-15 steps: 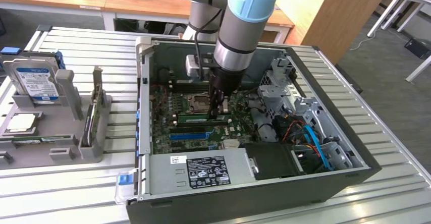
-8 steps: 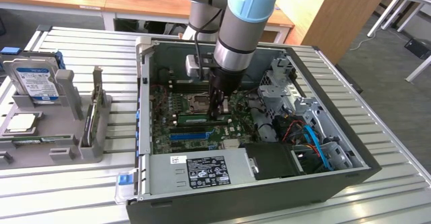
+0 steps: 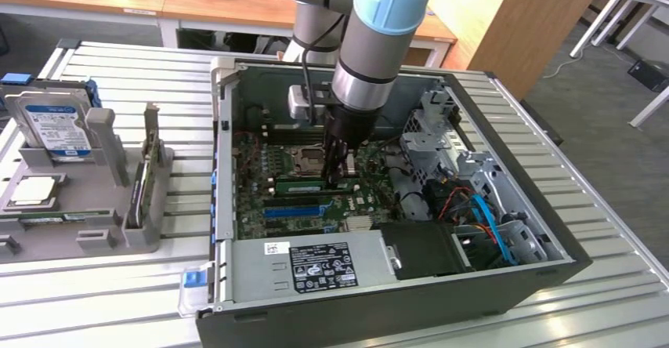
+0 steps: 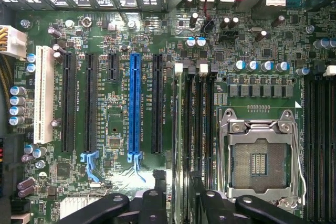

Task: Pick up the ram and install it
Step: 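Insert the ram into the slot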

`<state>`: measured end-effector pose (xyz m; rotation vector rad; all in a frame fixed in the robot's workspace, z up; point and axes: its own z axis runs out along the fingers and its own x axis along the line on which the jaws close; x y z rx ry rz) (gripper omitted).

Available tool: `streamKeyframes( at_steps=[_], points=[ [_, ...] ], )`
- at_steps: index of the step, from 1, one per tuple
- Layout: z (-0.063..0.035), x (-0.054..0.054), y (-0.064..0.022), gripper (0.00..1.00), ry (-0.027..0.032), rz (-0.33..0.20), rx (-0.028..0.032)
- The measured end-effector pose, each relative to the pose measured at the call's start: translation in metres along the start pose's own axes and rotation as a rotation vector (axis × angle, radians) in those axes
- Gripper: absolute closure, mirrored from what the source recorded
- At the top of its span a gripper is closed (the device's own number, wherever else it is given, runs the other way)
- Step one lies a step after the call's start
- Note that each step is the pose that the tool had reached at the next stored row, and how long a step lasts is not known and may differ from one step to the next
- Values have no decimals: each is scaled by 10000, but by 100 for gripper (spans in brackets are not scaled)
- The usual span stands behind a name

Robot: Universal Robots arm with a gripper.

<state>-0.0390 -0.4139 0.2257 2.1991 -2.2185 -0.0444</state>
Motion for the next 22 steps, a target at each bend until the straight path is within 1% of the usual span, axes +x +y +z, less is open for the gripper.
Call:
streamKeyframes(
  at_steps=[6, 22],
  points=[
    [-11, -1, 0, 69, 6, 0, 0],
    [-201, -2, 7, 69, 15, 1, 0]
  ],
)
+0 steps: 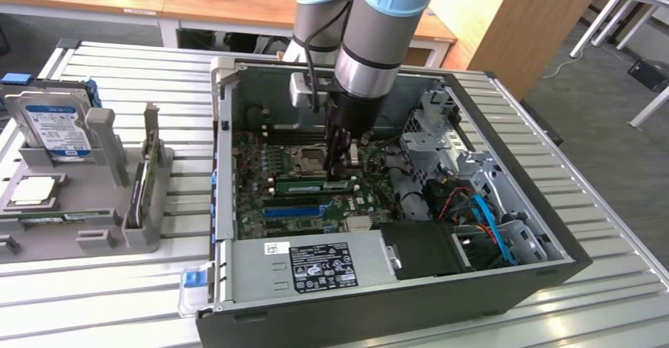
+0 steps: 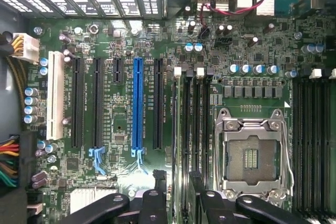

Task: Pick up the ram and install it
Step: 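Insert the ram into the slot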

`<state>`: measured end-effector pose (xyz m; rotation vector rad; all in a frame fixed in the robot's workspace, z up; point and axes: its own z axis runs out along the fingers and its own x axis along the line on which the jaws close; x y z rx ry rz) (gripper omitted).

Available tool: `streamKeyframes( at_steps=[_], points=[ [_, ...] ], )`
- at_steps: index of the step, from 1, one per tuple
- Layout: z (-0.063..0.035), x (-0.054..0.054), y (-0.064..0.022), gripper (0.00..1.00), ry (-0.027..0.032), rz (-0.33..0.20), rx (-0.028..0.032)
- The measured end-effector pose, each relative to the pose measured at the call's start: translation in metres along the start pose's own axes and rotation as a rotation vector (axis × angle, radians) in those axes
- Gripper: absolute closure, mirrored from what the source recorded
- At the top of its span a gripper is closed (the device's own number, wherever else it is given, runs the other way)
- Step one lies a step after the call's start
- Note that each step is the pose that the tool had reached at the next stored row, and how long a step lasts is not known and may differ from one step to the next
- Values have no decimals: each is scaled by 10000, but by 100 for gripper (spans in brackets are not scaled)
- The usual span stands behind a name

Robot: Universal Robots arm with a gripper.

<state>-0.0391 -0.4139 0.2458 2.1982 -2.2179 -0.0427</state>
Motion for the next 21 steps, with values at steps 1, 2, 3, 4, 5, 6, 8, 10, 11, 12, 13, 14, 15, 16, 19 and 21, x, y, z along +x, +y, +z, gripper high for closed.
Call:
streamKeyframes(
  at_steps=[1, 2, 3, 4, 5, 6, 8, 10, 11, 12, 13, 14, 15, 16, 19, 21],
  points=[
    [-6, 0, 0, 69, 1, 0, 0],
    [-10, 0, 0, 69, 1, 0, 1],
    [-10, 0, 0, 69, 0, -1, 1],
    [-10, 0, 0, 69, -1, 0, 1],
    [-10, 0, 0, 69, -1, 0, 1],
    [-11, 0, 0, 69, 2, 0, 1],
    [-11, 0, 0, 69, 2, -1, 1],
    [-15, 0, 0, 69, 3, 0, 0],
    [-20, 1, 1, 69, 6, -1, -1],
    [-25, 0, 1, 69, 4, 0, -1],
    [-31, 0, 1, 69, 2, 0, 0],
    [-40, 0, 1, 69, 3, 0, 0],
    [-49, 0, 1, 69, 3, 0, 0],
    [-59, 0, 2, 69, 2, -1, 0],
    [-87, -1, 3, 69, 2, 0, 0],
    [-104, -1, 3, 69, 2, 0, 1]
  ],
)
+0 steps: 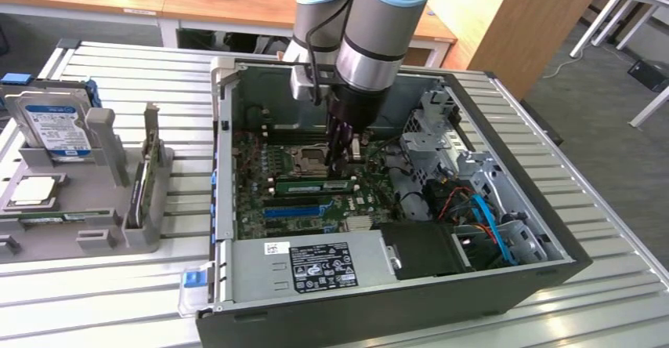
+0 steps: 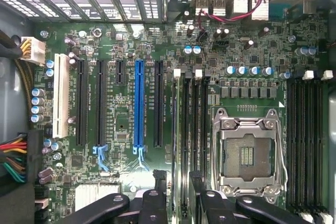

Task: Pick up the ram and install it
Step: 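Insert the ram into the slot, then press down the ram until it locks into place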

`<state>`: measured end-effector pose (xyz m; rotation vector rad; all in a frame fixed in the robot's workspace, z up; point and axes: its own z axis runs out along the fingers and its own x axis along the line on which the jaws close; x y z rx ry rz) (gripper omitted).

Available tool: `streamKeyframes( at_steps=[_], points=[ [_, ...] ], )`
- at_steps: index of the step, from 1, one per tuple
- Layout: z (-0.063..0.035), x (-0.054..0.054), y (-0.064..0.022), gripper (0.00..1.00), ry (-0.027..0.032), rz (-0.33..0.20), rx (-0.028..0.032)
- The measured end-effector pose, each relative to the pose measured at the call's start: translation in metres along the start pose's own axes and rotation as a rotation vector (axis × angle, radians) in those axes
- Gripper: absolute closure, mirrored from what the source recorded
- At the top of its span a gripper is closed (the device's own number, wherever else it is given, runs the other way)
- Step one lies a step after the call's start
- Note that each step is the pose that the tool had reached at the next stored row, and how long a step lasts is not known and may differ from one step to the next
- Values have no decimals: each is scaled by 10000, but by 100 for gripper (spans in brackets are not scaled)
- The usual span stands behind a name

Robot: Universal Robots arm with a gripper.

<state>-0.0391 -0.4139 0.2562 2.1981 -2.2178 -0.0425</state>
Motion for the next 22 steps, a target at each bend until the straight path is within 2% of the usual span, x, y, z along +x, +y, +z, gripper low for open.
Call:
streamKeyframes(
  at_steps=[17, 19, 21, 22],
  points=[
    [-21, 0, 1, 69, -1, -1, 0],
    [-21, 0, 1, 71, 0, -1, 0],
    [-21, 0, 1, 83, 0, 0, 0],
    [-21, 0, 1, 83, 0, 0, 0]
  ],
)
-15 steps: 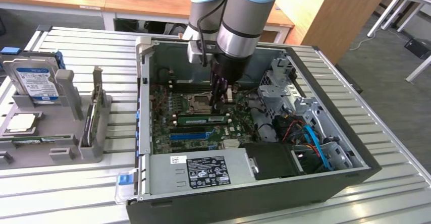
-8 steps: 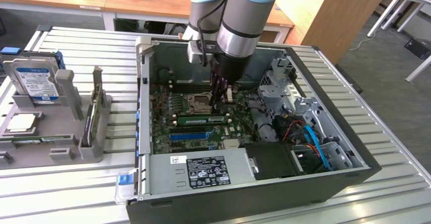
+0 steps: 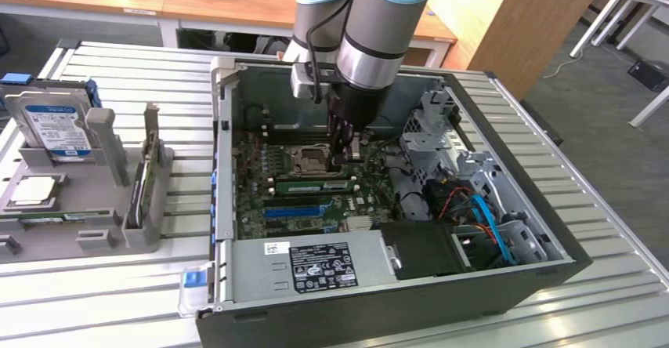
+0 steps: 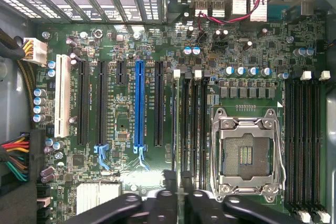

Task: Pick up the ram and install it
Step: 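Press down the ram until it locks into place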

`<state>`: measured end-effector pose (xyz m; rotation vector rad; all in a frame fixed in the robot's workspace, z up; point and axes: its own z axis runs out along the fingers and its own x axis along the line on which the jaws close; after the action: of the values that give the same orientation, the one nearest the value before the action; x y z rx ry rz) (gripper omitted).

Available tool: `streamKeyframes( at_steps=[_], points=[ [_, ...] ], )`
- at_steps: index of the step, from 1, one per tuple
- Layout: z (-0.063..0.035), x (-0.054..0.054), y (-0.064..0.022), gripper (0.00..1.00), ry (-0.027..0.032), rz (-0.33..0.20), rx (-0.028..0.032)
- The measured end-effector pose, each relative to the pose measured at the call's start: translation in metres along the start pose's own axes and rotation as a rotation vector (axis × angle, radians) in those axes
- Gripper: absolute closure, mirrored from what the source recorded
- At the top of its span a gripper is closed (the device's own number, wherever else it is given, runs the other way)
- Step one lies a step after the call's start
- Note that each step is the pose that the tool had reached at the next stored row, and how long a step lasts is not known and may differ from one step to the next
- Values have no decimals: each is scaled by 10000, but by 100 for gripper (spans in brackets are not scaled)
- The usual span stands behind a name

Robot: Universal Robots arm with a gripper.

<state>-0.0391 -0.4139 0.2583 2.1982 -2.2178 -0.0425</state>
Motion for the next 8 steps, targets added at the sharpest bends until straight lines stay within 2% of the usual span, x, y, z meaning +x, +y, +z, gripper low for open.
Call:
streamKeyframes(
  at_steps=[1, 8],
  points=[
    [0, 0, 0, 89, 0, 0, 0],
    [0, 0, 0, 89, 0, 0, 0]
  ],
)
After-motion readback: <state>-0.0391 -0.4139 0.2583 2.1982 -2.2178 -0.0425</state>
